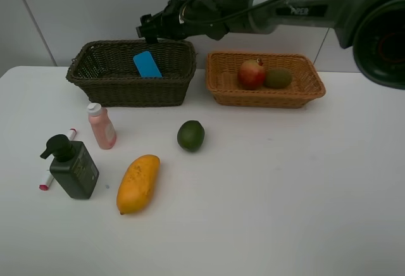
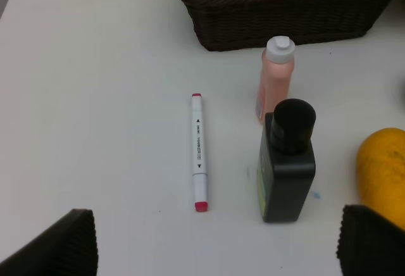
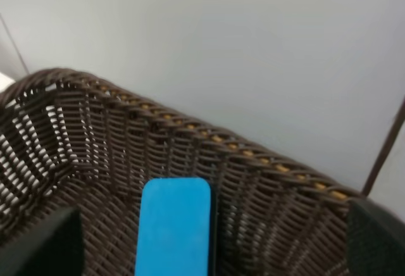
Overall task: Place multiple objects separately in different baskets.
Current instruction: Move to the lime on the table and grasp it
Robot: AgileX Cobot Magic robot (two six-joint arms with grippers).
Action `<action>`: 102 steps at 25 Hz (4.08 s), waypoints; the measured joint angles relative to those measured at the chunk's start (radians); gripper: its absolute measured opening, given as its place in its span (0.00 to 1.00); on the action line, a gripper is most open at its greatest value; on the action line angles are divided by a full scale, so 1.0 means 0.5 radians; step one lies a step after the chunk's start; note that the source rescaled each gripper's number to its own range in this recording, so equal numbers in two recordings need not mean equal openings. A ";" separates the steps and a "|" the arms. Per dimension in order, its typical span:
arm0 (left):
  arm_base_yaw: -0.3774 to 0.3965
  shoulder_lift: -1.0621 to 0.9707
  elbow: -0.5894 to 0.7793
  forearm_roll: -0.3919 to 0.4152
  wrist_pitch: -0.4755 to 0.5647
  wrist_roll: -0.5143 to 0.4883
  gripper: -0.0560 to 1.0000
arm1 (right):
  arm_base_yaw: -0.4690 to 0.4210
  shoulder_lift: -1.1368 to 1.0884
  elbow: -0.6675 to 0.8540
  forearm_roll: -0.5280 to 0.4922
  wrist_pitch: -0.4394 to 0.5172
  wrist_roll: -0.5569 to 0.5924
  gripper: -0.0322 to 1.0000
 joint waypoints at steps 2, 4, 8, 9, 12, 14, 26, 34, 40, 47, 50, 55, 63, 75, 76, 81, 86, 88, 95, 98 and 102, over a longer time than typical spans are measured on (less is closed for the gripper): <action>0.000 0.000 0.000 0.000 0.000 0.000 1.00 | 0.002 -0.048 0.000 0.000 0.085 0.000 1.00; 0.000 0.000 0.000 0.000 0.000 0.000 1.00 | 0.004 -0.098 0.000 0.002 0.191 0.000 1.00; 0.000 0.000 0.000 0.000 0.000 0.000 1.00 | 0.006 -0.179 0.000 0.054 0.459 0.010 1.00; 0.000 0.000 0.000 0.000 0.000 0.000 1.00 | 0.008 -0.199 0.000 0.065 0.524 0.021 1.00; 0.000 0.000 0.000 0.000 0.000 0.000 1.00 | 0.017 -0.260 0.000 0.090 0.693 0.118 1.00; 0.000 0.000 0.000 0.000 0.000 0.000 1.00 | 0.027 -0.299 0.019 0.088 0.797 0.214 1.00; 0.000 0.000 0.000 0.000 0.000 0.000 1.00 | 0.207 -0.495 0.208 -0.065 1.478 0.949 1.00; 0.000 0.000 0.000 0.000 0.000 0.000 1.00 | 0.366 -0.501 0.208 -0.138 1.922 1.276 1.00; 0.000 0.000 0.000 0.000 0.000 0.000 1.00 | 0.375 -0.477 0.208 0.024 2.032 1.292 1.00; 0.000 0.000 0.000 0.000 0.000 0.000 1.00 | 0.375 -0.367 0.208 0.152 2.019 1.237 1.00; 0.000 0.000 0.000 0.000 0.000 0.000 1.00 | 0.375 -0.330 0.208 0.196 2.012 1.223 1.00; 0.000 0.000 0.000 0.000 0.000 0.000 1.00 | 0.375 -0.285 0.208 0.218 2.009 1.217 1.00; 0.000 0.000 0.000 0.000 0.000 0.000 1.00 | 0.375 -0.193 0.208 0.268 1.977 1.217 1.00; 0.000 0.000 0.000 0.000 0.000 0.000 1.00 | 0.375 -0.053 0.208 0.311 1.914 1.213 1.00; 0.000 0.000 0.000 0.000 0.000 0.000 1.00 | 0.375 -0.040 0.208 0.313 1.911 1.213 1.00; 0.000 0.000 0.000 0.000 0.000 0.000 1.00 | 0.352 0.000 0.208 0.330 1.897 1.213 1.00; 0.000 0.000 0.000 0.000 0.000 0.000 1.00 | 0.305 0.017 0.208 0.365 1.873 1.200 1.00; 0.000 0.000 0.000 0.000 0.000 0.000 1.00 | 0.303 0.019 0.208 0.365 1.855 1.194 1.00; 0.000 0.000 0.000 0.000 0.000 0.000 1.00 | 0.283 0.096 0.208 0.458 1.788 1.165 1.00; 0.000 0.000 0.000 0.000 0.000 0.000 1.00 | 0.253 0.112 0.208 0.516 1.773 1.120 1.00; 0.000 0.000 0.000 0.000 0.000 0.000 1.00 | 0.236 0.112 0.208 0.516 1.765 1.091 1.00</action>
